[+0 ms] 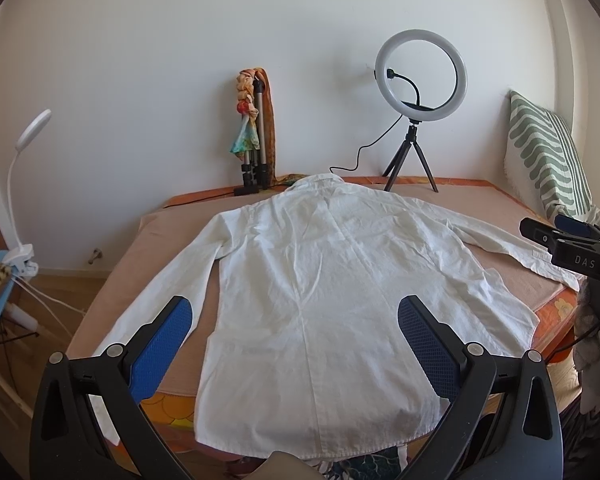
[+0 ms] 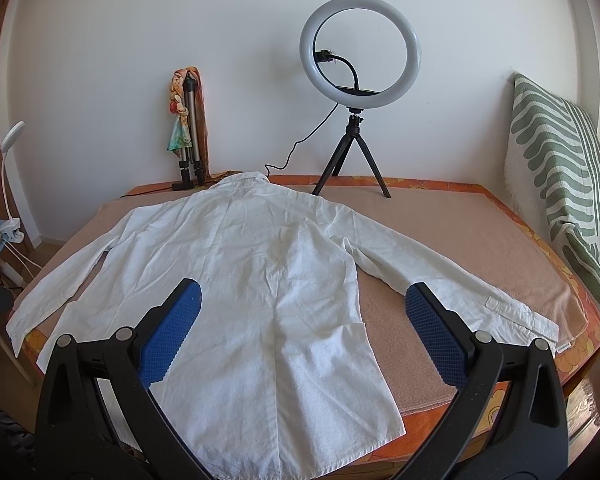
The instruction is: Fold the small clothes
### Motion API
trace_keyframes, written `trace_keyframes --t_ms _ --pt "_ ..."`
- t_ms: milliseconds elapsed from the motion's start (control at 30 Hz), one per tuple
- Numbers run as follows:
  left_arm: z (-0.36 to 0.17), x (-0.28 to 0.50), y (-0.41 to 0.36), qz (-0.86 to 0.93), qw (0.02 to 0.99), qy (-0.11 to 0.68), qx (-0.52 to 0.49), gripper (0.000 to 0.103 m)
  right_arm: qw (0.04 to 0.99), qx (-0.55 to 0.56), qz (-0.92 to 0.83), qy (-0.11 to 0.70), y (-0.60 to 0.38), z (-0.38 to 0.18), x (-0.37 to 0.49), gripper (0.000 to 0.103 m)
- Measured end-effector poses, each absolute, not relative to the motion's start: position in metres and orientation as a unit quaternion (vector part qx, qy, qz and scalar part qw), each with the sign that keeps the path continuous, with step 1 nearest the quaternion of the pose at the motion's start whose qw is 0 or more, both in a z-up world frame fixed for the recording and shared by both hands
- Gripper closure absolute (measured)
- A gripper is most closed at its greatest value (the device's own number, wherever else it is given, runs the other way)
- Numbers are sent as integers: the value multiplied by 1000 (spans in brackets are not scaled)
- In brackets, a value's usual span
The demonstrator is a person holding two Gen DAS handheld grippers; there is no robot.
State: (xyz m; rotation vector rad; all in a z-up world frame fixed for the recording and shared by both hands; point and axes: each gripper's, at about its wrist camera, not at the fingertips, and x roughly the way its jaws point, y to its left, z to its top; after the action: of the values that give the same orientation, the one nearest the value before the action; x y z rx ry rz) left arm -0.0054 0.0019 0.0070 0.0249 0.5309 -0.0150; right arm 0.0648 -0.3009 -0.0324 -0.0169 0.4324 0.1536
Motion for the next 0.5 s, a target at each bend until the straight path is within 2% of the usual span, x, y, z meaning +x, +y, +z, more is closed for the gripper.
trace_keyframes --t_ms 500 --pt "2 -4 13 -4 963 270 6 1 973 -9 79 217 -296 -34 68 0"
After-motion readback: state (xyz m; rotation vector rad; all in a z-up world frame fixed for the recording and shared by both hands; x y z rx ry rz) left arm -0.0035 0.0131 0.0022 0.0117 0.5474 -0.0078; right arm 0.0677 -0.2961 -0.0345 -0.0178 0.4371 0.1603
